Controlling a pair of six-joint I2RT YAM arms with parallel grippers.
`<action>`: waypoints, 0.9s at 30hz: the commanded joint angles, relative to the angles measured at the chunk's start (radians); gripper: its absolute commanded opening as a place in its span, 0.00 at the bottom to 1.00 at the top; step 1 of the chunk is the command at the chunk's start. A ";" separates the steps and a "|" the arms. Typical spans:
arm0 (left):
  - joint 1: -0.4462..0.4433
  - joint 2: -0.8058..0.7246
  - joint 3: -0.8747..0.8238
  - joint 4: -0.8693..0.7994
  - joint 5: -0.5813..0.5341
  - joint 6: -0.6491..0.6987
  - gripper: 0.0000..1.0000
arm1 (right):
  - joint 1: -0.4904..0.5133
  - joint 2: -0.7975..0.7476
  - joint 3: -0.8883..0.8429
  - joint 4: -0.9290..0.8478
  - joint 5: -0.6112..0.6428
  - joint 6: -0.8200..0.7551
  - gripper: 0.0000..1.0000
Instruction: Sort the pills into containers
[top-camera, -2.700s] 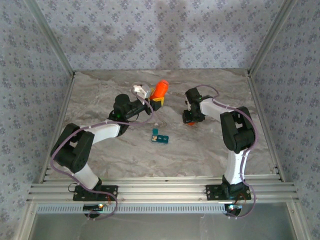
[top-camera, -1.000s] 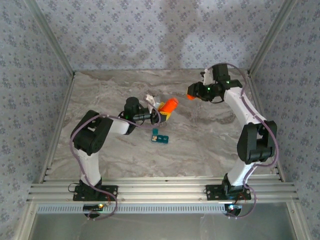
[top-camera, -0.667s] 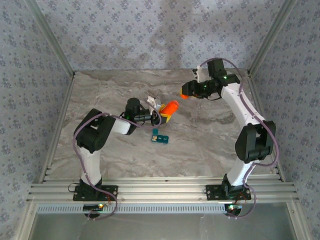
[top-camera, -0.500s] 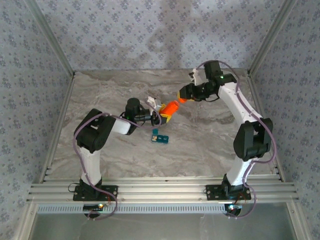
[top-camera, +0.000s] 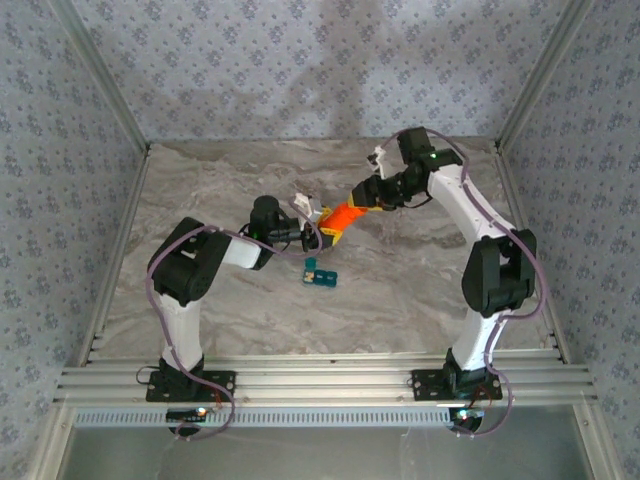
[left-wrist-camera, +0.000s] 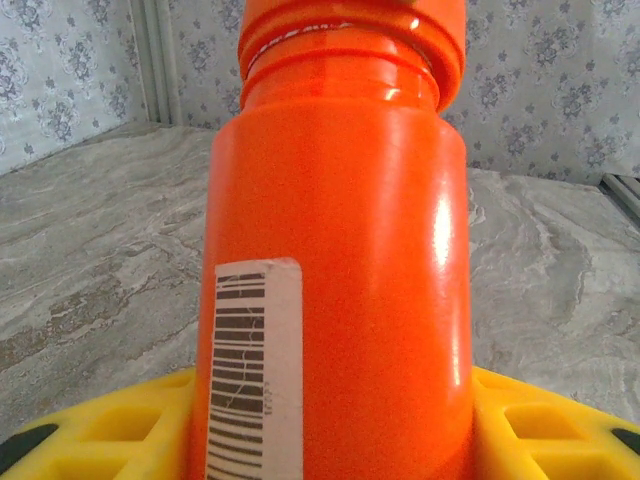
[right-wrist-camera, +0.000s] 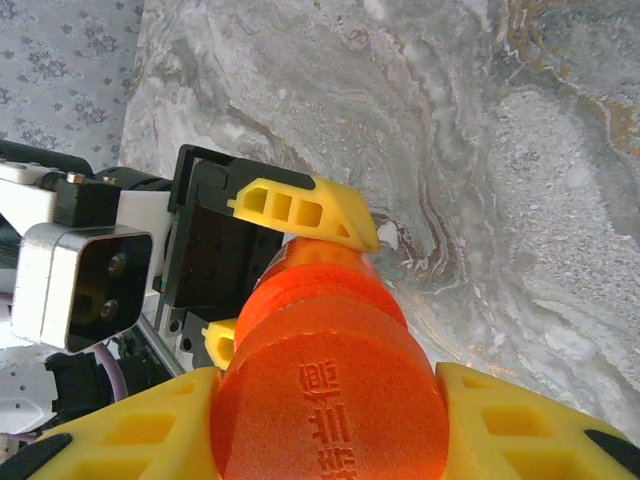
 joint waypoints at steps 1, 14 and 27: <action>0.009 -0.015 0.019 0.057 0.038 0.020 0.00 | 0.008 0.031 0.036 -0.025 -0.032 -0.025 0.43; 0.010 -0.053 0.018 0.007 0.064 0.050 0.00 | 0.015 0.055 0.037 -0.056 -0.096 -0.079 0.42; 0.019 -0.087 0.039 -0.047 0.119 0.057 0.00 | 0.074 0.109 0.103 -0.208 -0.160 -0.199 0.41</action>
